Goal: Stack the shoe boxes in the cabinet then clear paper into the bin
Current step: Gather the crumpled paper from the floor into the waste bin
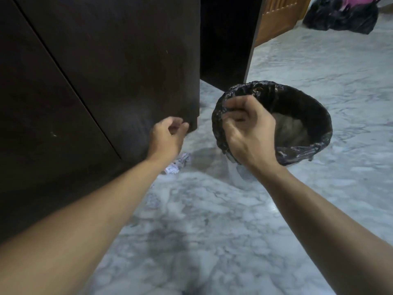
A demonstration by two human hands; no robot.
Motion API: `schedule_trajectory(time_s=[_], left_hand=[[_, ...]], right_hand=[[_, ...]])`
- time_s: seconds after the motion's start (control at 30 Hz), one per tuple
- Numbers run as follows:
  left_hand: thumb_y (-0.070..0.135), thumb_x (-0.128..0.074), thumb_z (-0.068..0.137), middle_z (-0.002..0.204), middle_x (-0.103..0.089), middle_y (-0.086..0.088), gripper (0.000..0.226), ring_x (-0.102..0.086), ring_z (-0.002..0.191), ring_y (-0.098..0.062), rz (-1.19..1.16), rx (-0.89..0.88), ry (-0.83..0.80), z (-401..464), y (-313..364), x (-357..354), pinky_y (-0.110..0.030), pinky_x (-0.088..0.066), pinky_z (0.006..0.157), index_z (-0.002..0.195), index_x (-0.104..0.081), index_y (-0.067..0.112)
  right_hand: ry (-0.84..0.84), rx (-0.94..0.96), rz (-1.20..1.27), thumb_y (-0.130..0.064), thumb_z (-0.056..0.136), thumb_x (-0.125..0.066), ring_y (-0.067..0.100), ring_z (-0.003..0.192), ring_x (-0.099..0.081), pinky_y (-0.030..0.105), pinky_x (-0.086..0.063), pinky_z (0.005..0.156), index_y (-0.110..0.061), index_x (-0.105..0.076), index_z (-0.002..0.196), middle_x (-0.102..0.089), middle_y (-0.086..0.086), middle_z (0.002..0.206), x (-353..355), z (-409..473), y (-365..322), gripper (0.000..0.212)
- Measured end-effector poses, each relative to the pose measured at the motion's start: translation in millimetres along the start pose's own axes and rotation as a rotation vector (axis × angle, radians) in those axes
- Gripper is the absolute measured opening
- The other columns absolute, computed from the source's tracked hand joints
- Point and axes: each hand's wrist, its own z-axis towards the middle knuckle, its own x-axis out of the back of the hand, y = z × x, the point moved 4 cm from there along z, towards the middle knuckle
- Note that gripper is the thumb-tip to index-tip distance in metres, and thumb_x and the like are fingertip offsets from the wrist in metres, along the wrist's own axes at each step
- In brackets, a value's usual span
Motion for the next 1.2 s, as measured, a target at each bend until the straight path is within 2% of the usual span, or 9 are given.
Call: schedule_trajectory(time_s=[0.13,0.2,0.33,0.47,0.6,0.7,0.93,1.07,1.2], left_hand=[[0.025,-0.074,0.082,0.116,-0.063,-0.01,0.045,-0.059,0.107,-0.024,0.201,0.124,0.035,-27.8,-76.1,30.6,-0.03,-0.046,0.093,0.12,-0.062,0.006],[0.033,-0.078,0.076,0.129,-0.053,-0.013,0.066,-0.047,0.123,-0.028,0.334,0.174,0.064,-44.4,-102.5,42.1,-0.036,-0.038,0.105,0.131,-0.053,0.006],[0.06,-0.082,0.055,0.153,-0.019,-0.014,0.12,-0.019,0.141,-0.032,0.504,0.318,0.087,-75.4,-143.1,49.7,-0.047,-0.019,0.115,0.147,-0.026,0.009],[0.088,-0.066,0.033,0.157,0.008,-0.004,0.15,0.007,0.147,-0.028,0.553,0.402,-0.041,-94.4,-182.2,41.4,-0.053,-0.002,0.116,0.15,-0.006,0.016],[0.097,-0.052,0.027,0.157,0.016,-0.001,0.155,0.013,0.146,-0.031,0.602,0.426,-0.119,-95.0,-204.1,37.2,-0.057,-0.001,0.115,0.151,0.001,0.021],[0.096,-0.049,0.03,0.157,0.018,-0.002,0.15,0.012,0.147,-0.032,0.619,0.358,-0.159,-85.2,-211.3,37.0,-0.057,0.001,0.116,0.153,0.001,0.026],[0.089,-0.049,0.058,0.159,0.01,-0.006,0.118,0.009,0.146,-0.03,0.703,0.164,-0.214,-64.8,-224.7,33.3,-0.055,-0.006,0.116,0.152,-0.001,0.037],[0.088,-0.04,0.063,0.159,0.008,-0.004,0.109,0.004,0.145,-0.03,0.729,0.069,-0.245,-51.4,-224.5,28.8,-0.055,-0.01,0.116,0.152,-0.003,0.038],[0.081,-0.038,0.073,0.16,0.009,-0.004,0.097,-0.005,0.144,-0.031,0.738,0.018,-0.285,-41.1,-222.5,22.4,-0.051,-0.015,0.116,0.151,0.004,0.041]], right_hand=[[-0.216,-0.032,-0.085,-0.004,0.082,-0.056,0.011,0.085,-0.066,0.034,-0.059,0.073,-0.013,-0.064,0.103,-0.066,-0.001,0.104,-50.9,-20.9,27.4,0.024],[-0.3,-0.067,-0.18,-0.007,0.083,-0.058,0.009,0.087,-0.066,0.036,-0.058,0.078,-0.015,-0.064,0.106,-0.065,-0.005,0.108,-71.2,-27.9,49.8,0.025],[-0.489,-0.148,-0.382,-0.017,0.086,-0.064,0.015,0.096,-0.064,0.033,-0.054,0.083,-0.016,-0.059,0.118,-0.062,0.001,0.119,-101.1,-37.9,96.3,0.032],[-0.618,-0.202,-0.52,-0.027,0.085,-0.067,0.025,0.112,-0.058,0.037,-0.049,0.093,-0.016,-0.052,0.127,-0.057,0.006,0.128,-121.8,-42.2,134.3,0.046],[-0.671,-0.216,-0.578,-0.035,0.083,-0.071,0.025,0.123,-0.049,0.034,-0.043,0.101,-0.016,-0.048,0.133,-0.049,0.008,0.134,-139.2,-44.9,160.6,0.058],[-0.678,-0.196,-0.585,-0.039,0.079,-0.074,0.028,0.132,-0.038,0.039,-0.038,0.107,-0.015,-0.042,0.138,-0.041,0.01,0.14,-153.0,-44.1,175.9,0.072],[-0.77,-0.153,-0.732,-0.061,0.072,-0.072,0.027,0.149,-0.005,0.042,-0.017,0.12,-0.03,-0.021,0.151,-0.008,0.006,0.161,-180.6,-32.2,199.3,0.098],[-0.837,-0.074,-0.747,-0.066,0.071,-0.07,0.03,0.149,0.0,0.053,-0.019,0.117,-0.036,-0.016,0.153,0.0,0.006,0.163,-197.2,-20.5,206.8,0.103],[-0.867,0.095,-0.796,-0.078,0.07,-0.058,0.035,0.148,-0.01,0.061,-0.027,0.111,-0.038,-0.019,0.152,-0.008,0.009,0.163,-210.1,-16.5,211.0,0.1]])
